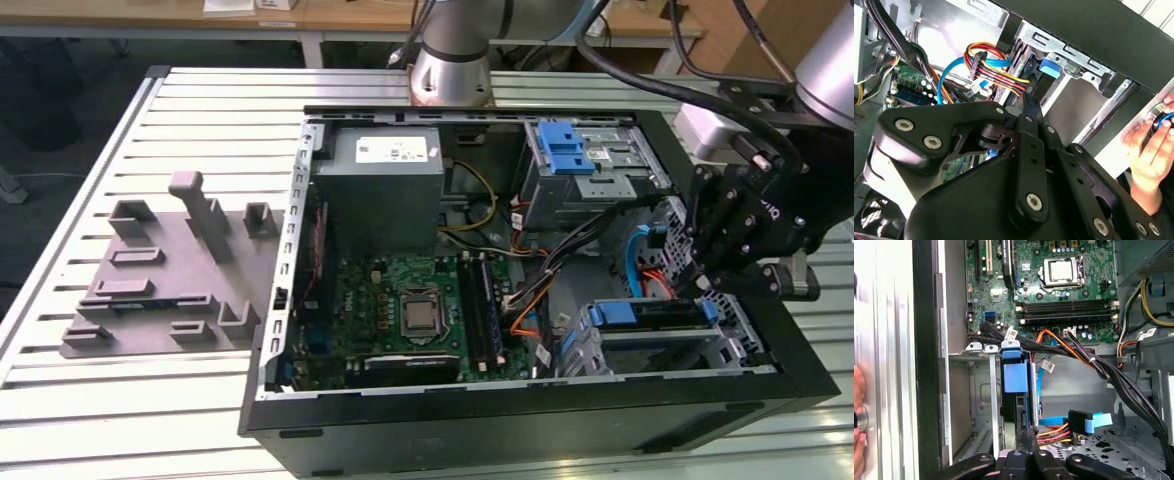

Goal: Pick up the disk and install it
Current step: 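Insert the second disk wire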

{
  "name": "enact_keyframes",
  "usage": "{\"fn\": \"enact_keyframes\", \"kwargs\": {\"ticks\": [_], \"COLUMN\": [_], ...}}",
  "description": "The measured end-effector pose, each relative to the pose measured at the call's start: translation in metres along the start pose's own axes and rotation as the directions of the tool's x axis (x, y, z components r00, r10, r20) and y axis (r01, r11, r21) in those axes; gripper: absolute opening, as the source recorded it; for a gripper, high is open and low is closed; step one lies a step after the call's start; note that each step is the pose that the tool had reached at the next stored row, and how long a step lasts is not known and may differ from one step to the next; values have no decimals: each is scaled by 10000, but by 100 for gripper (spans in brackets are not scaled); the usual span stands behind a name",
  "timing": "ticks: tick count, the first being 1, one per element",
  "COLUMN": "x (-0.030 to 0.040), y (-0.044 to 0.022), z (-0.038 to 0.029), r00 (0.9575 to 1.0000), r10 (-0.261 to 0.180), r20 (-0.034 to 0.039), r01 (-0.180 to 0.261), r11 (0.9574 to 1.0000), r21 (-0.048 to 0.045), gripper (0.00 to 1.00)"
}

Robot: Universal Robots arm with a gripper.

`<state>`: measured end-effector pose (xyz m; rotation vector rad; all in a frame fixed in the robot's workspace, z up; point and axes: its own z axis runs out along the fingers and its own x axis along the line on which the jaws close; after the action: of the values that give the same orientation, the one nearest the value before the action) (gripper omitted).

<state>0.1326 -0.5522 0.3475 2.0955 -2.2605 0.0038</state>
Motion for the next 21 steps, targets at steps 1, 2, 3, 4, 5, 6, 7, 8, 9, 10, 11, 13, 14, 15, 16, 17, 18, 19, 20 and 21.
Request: {"fn": "enact_keyframes", "kwargs": {"ticks": [1,2,3,4,5,6,7,8,9,10,11,13,14,15,16,17,18,19,20,21], "x": [1,2,3,3,4,6,8,9,12,15,18,24,27,29,29,28,25,22,18,13], "y": [7,12,18,21,24,27,40,60,96,137,178,259,291,311,321,326,330,334,339,344], "z": [1,2,-4,-19,-44,-70,-95,-95,-95,-93,-91,-88,-88,-95,-108,-127,-152,-179,-210,-240], "r00": [10000,10000,10000,10000,10000,10000,10000,10000,10000,10000,10000,10000,10000,10000,10000,10000,10000,10000,10000,10000], "r10": [2,4,6,8,8,8,9,8,12,13,14,18,19,20,21,20,21,20,20,21], "r20": [7,13,14,17,21,22,23,29,29,31,35,40,42,40,42,45,46,45,46,46], "r01": [-2,-5,-7,-8,-9,-9,-9,-9,-12,-14,-15,-20,-21,-22,-23,-23,-23,-23,-23,-23], "r11": [10000,9999,9998,9998,9998,9997,9997,9996,9995,9994,9993,9989,9988,9987,9986,9986,9986,9986,9985,9985], "r21": [74,129,178,206,223,235,253,271,302,343,384,462,490,510,521,526,530,535,538,541], "gripper": [11,11,11,11,11,11,11,11,11,11,11,11,11,11,11,11,11,11,11,11]}}
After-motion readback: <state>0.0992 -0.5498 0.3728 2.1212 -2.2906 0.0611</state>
